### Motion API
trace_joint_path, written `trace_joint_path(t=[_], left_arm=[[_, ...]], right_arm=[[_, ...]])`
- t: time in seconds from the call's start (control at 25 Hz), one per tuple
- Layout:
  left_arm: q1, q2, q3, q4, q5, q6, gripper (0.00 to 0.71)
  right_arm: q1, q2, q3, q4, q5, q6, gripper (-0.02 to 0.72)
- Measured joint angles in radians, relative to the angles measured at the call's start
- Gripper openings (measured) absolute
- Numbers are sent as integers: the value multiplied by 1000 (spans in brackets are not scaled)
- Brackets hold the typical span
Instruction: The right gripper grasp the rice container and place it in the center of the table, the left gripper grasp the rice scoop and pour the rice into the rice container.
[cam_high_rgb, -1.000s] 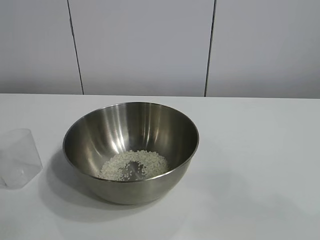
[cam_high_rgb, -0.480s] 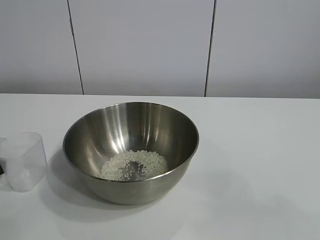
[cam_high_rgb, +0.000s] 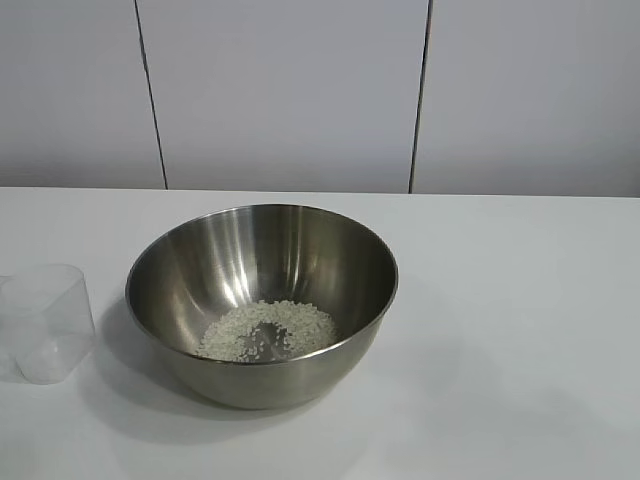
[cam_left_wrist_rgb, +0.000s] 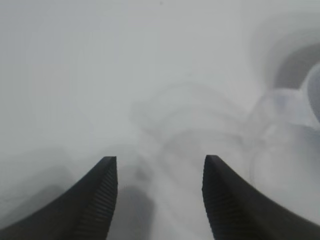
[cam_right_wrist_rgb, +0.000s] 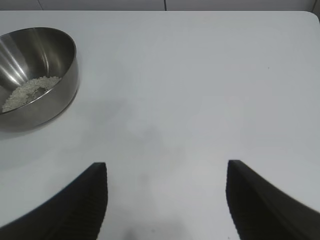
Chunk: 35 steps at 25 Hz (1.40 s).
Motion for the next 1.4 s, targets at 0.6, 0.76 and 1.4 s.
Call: trace_joint_path(t=[0.6,0.76,1.4], left_arm=[[0,-118,-62,-142,1,28,377],[7,-138,-92,-175,2,46,377],[147,-901,-356,-31,796,-278,369]], right_arm=[[0,0,0,0,-1,0,463],[0,0,0,1,-2,0,463],[0,0,0,1,-1,0,463]])
